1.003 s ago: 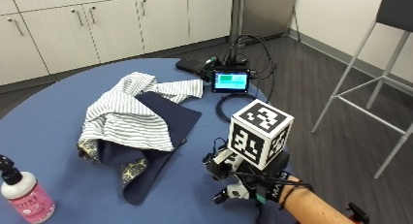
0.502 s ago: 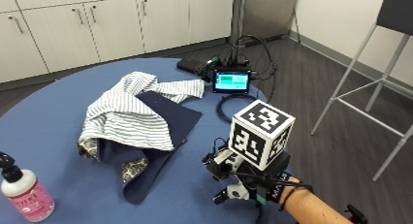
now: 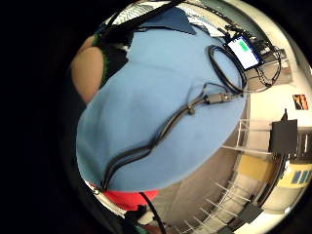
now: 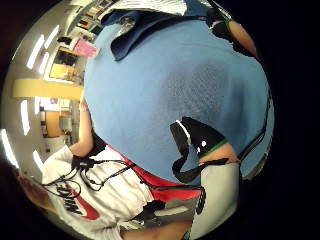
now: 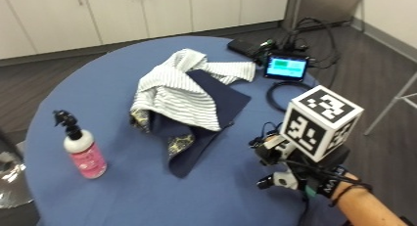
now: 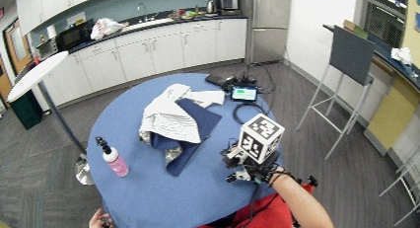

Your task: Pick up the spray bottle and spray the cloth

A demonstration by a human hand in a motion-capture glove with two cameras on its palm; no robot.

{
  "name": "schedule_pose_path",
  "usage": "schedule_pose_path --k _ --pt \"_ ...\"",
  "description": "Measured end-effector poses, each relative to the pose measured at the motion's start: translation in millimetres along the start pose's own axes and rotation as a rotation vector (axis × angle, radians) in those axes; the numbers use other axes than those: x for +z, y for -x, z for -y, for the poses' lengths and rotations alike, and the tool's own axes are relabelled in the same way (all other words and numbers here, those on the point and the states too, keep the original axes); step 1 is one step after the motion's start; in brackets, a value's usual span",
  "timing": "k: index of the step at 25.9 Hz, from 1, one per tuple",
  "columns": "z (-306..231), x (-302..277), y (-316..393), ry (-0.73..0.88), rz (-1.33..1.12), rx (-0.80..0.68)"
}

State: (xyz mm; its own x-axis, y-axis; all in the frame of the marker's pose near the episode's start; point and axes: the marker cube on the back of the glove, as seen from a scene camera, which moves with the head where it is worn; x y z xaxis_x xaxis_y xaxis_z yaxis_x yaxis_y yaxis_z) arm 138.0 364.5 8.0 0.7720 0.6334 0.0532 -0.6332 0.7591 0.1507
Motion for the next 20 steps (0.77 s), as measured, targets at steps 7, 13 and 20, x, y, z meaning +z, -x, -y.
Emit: schedule_pose_path --k 7,13,20 --pt "-27 -31 -24 -0.055 -0.044 0.086" --pt "-10 -22 -11 -0.063 -0.013 0.055" --pt "32 4 37 -0.057 0.049 -0.059"
